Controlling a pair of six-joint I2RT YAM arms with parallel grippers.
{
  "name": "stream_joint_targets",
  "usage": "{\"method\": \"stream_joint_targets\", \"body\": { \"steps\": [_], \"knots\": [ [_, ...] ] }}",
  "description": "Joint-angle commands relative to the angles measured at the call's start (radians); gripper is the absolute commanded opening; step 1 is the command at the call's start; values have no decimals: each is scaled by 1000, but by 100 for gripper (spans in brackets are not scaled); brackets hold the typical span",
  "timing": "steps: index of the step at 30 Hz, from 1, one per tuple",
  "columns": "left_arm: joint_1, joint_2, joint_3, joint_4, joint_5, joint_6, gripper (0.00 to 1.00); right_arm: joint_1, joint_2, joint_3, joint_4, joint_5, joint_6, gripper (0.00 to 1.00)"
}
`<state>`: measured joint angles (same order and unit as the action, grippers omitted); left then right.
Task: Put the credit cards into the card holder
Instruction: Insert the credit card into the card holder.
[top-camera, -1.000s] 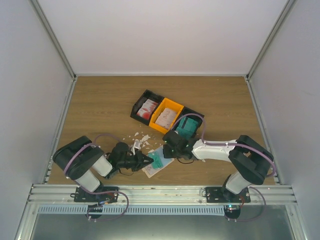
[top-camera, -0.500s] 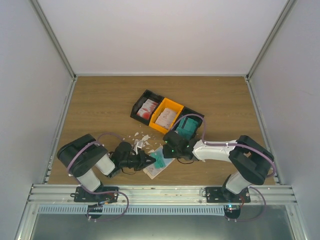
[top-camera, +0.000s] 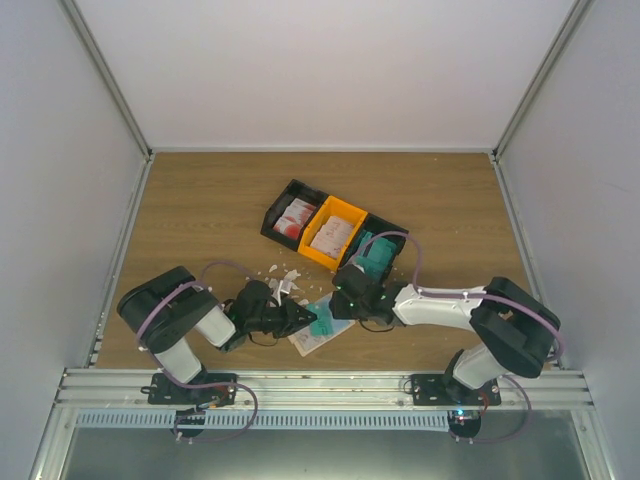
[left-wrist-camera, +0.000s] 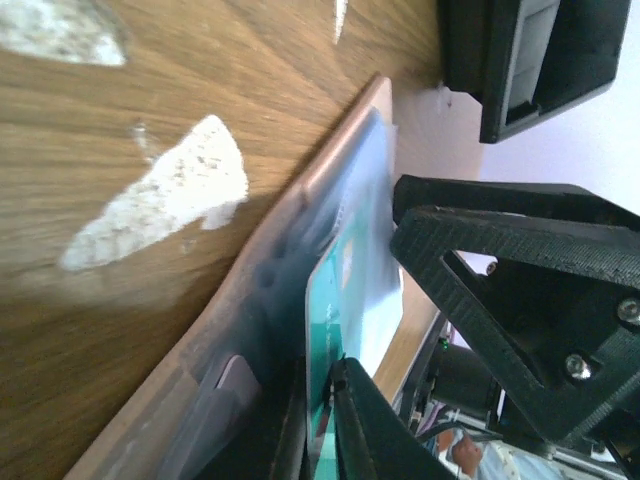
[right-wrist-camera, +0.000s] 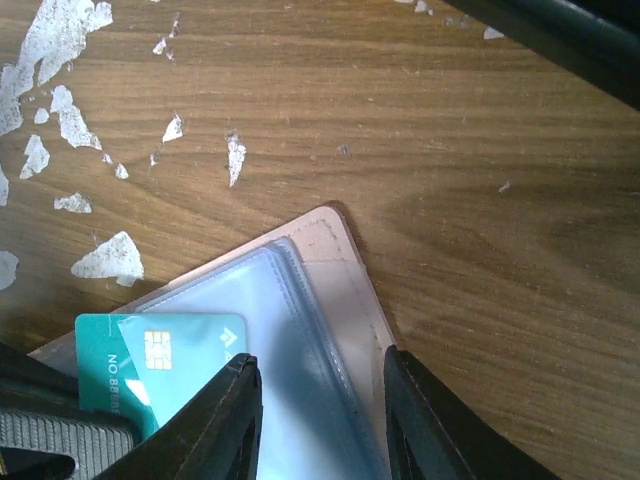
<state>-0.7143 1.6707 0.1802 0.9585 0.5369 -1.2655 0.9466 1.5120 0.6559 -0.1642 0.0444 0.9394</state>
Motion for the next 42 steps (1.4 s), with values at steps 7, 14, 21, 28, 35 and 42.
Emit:
{"method": "stream_joint_targets", "body": {
  "steps": [7,14,21,28,35,42],
  "knots": [
    [-19,-140,-28,-186,-92,49,19,6,-41,-78,-213,-5,15,36],
    [-31,-189,-28,-242,-85,75,21,6,-99,-119,-216,-36,12,36],
    [-65,-166,12,-323,-85,97,24,7,-134,-135,-219,-41,31,36],
    [-113,-161,173,-666,-87,236,26,6,-174,-133,-254,-33,54,49],
    [-122,-169,251,-828,-101,308,26,8,-250,-169,-278,-61,71,52],
    [-130,-215,265,-896,-85,350,30,9,-300,-200,-321,-95,70,50]
  ]
}}
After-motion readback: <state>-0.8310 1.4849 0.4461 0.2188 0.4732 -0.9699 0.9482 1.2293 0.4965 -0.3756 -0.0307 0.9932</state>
